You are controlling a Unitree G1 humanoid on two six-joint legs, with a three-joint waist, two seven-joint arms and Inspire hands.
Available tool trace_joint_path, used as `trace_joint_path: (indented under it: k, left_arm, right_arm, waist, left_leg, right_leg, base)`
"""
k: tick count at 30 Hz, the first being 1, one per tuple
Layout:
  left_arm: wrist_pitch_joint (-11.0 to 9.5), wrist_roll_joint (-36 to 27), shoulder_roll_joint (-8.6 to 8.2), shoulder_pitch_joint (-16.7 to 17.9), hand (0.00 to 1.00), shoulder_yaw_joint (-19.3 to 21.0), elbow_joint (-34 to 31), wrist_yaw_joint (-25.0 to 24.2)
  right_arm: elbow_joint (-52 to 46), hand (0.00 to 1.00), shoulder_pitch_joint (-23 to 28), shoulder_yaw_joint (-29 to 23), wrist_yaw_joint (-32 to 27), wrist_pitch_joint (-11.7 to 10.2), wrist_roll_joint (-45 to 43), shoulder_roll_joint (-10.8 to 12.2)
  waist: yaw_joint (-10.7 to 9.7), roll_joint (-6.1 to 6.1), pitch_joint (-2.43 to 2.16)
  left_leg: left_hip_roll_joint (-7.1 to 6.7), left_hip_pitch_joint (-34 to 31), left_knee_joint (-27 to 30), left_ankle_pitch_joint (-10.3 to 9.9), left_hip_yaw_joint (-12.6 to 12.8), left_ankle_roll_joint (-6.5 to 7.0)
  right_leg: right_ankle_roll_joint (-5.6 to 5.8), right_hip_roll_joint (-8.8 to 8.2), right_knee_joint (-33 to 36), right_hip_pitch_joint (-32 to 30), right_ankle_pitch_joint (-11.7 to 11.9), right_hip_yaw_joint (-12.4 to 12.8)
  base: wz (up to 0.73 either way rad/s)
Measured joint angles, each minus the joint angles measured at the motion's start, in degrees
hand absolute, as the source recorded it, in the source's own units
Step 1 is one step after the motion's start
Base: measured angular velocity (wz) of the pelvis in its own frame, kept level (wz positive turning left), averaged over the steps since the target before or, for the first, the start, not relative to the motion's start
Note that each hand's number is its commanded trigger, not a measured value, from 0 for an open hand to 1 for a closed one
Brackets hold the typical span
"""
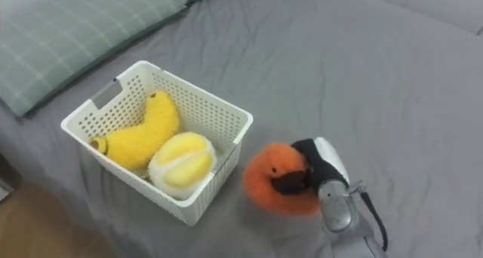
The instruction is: Collect toys from the bed
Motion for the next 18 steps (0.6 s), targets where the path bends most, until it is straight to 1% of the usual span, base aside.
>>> trace_joint_path:
  k: [1,2,3,5,6,8,10,12,13,16,18]
  left_arm:
    - [-0.4,0.0,0.12,0.0,0.0,0.1,0.0,0.0]
    - [-0.7,0.1,0.14,-0.2,0.0,0.8,0.0,-0.1]
    - [-0.8,0.0,0.2,-0.6,0.0,1.2,0.0,-0.1]
    - [-1.1,0.0,0.18,-0.7,0.0,2.0,0.0,-0.1]
    - [-1.2,0.0,0.19,-0.7,0.0,2.1,0.0,0.0]
    - [-1.2,0.0,0.14,-1.3,0.0,2.1,0.0,0.2]
    - [-1.2,0.0,0.2,-2.1,0.0,2.1,0.1,0.3]
    - [-1.2,0.3,0.21,-2.4,0.0,2.1,0.1,0.3]
    - [-1.1,0.3,0.18,-2.5,0.0,2.1,0.2,0.2]
    - [-1.1,0.3,0.15,-3.3,0.0,1.9,0.9,0.2]
    - [-1.1,0.4,0.1,-3.6,0.0,1.9,1.1,0.1]
  right_arm:
    - [-0.9,1.0,0.0,-0.5,-0.2,0.0,0.5,-0.5]
    - [-2.7,1.0,0.0,-2.0,-0.6,0.0,0.8,-1.3]
    - [-4.8,1.0,0.0,-3.2,-1.6,0.0,0.9,-1.9]
    - [-8.3,1.0,0.0,-4.6,-1.8,0.0,1.0,-2.6]
    - [-9.5,1.0,0.0,-4.9,-1.9,0.0,1.2,-2.7]
    - [-12.0,1.0,-0.4,-5.9,-2.2,0.0,3.3,-2.7]
    - [-13.1,1.0,-0.5,-6.1,-2.1,0.2,4.0,-2.7]
    - [-15.2,1.0,-0.5,-6.2,-1.6,0.6,3.9,-2.7]
    - [-16.8,1.0,-0.8,-6.2,-1.3,1.1,3.7,-2.7]
    - [-19.3,1.0,-3.0,-6.2,-0.9,1.5,3.5,-2.7]
    - [-20.3,1.0,-5.9,-6.0,-0.6,1.5,2.7,-2.7]
  waist:
    - [-0.3,-0.01,0.01]
    - [-0.4,0.0,-0.08]
    - [-0.5,-0.06,-0.05]
    - [-0.9,-0.17,-0.1]
    - [-1.3,-0.21,-0.12]
    - [-1.4,-0.4,-0.15]
    - [-1.6,-0.59,-0.19]
    - [-1.7,-0.51,-0.12]
    - [-1.7,-0.41,-0.06]
    - [-1.6,-0.17,0.11]
    - [-1.5,-0.07,0.2]
  left_leg:
    - [0.09,0.4,-0.1,0.0,0.4,0.05]
    - [0.21,0.7,-0.2,-0.2,1.0,0.15]
    - [0.4,1.1,-0.5,-0.2,1.8,0.19]
    - [0.67,1.6,-0.9,-0.3,2.8,0.29]
    - [0.73,1.7,-1.0,-0.3,3.1,0.34]
    - [1.07,2.5,-1.8,-0.4,4.3,0.39]
    - [1.15,2.5,-1.9,-0.5,4.3,0.41]
    - [1.21,2.5,-2.0,-0.5,4.5,0.42]
    - [1.22,2.4,-2.0,-0.6,4.5,0.43]
    - [1.22,2.4,-1.9,-0.7,4.4,0.45]
    - [1.22,2.3,-1.9,-0.7,4.3,0.44]
  right_leg:
    - [0.0,0.0,0.0,0.2,0.0,0.5]
    - [0.03,0.06,0.0,0.3,0.0,1.2]
    - [0.07,0.12,0.0,0.2,0.1,1.8]
    - [0.09,0.2,0.0,0.2,0.2,3.0]
    - [0.08,0.21,0.0,0.2,0.2,3.1]
    - [0.05,0.32,0.0,0.1,0.3,4.4]
    - [0.01,0.36,0.0,0.0,0.4,4.6]
    - [-0.03,0.39,0.1,-0.2,0.5,4.8]
    - [-0.05,0.38,0.1,-0.3,0.5,4.8]
    - [-0.06,0.37,0.2,-0.3,0.5,4.8]
    - [-0.06,0.38,0.2,-0.4,0.5,4.7]
  base:
    - [-0.3]
    - [-0.31]
    - [-0.31]
    - [-0.28]
    - [-0.26]
    - [-0.28]
    - [-0.14]
    - [-0.06]
    - [0.0]
    - [0.0]
    - [0.0]
